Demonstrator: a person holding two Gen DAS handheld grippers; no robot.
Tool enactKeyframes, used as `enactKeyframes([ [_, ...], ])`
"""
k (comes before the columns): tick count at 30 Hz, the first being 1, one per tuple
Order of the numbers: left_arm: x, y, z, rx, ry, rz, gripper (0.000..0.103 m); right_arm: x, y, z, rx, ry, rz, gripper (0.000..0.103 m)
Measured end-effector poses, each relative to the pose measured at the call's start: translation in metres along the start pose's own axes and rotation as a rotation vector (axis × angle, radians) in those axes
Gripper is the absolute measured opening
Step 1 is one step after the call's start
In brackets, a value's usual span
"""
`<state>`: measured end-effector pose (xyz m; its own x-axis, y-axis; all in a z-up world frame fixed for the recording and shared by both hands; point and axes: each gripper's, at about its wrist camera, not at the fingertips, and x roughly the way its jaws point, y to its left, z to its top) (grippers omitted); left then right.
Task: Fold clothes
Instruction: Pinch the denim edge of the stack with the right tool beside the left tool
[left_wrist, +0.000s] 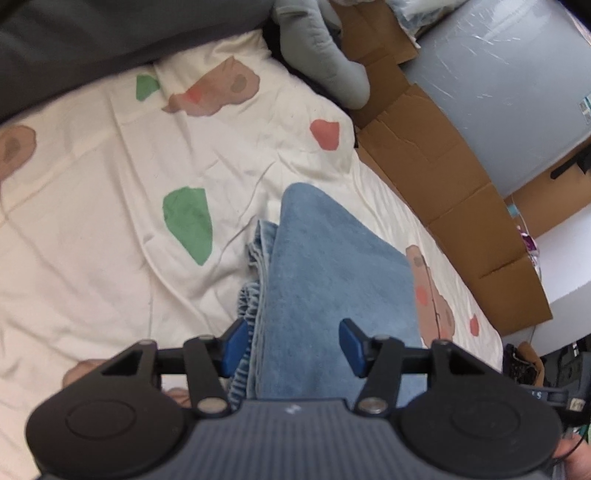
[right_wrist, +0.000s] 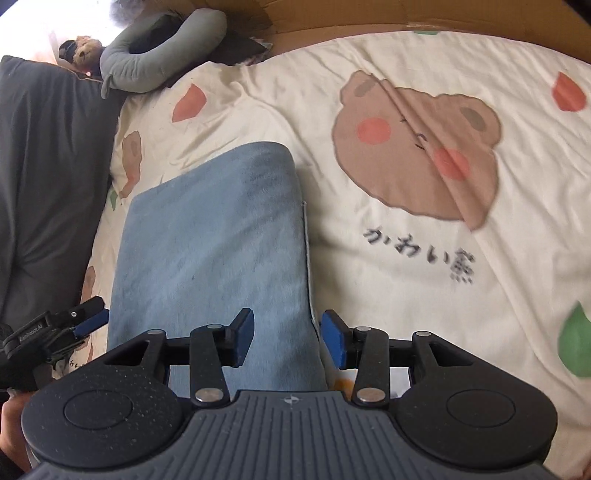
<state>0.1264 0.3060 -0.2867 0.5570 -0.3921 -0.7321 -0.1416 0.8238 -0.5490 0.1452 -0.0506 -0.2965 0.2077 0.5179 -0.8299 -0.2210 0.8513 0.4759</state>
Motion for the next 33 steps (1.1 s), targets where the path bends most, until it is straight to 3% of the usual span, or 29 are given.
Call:
enactKeyframes([
  [13,0.026,0.02,-0.019,0.029,0.023,0.042,0.053,0.058,0.0,0.029,-0.076,0.077,0.017,0.051],
  [19,0.03,0.026,-0.018,-0.009,0.025,0.013,0.055,0.072,-0.002,0.045,-0.086,0.066,0.025,0.051],
  [22,0.032,0.033,-0.017,-0.066,0.045,-0.022,0.056,0.082,-0.007,0.056,-0.036,0.072,0.07,0.051],
  [33,0.043,0.031,-0.019,-0.037,0.095,-0.09,0.062,0.109,-0.032,0.061,0.035,0.263,0.279,0.051],
])
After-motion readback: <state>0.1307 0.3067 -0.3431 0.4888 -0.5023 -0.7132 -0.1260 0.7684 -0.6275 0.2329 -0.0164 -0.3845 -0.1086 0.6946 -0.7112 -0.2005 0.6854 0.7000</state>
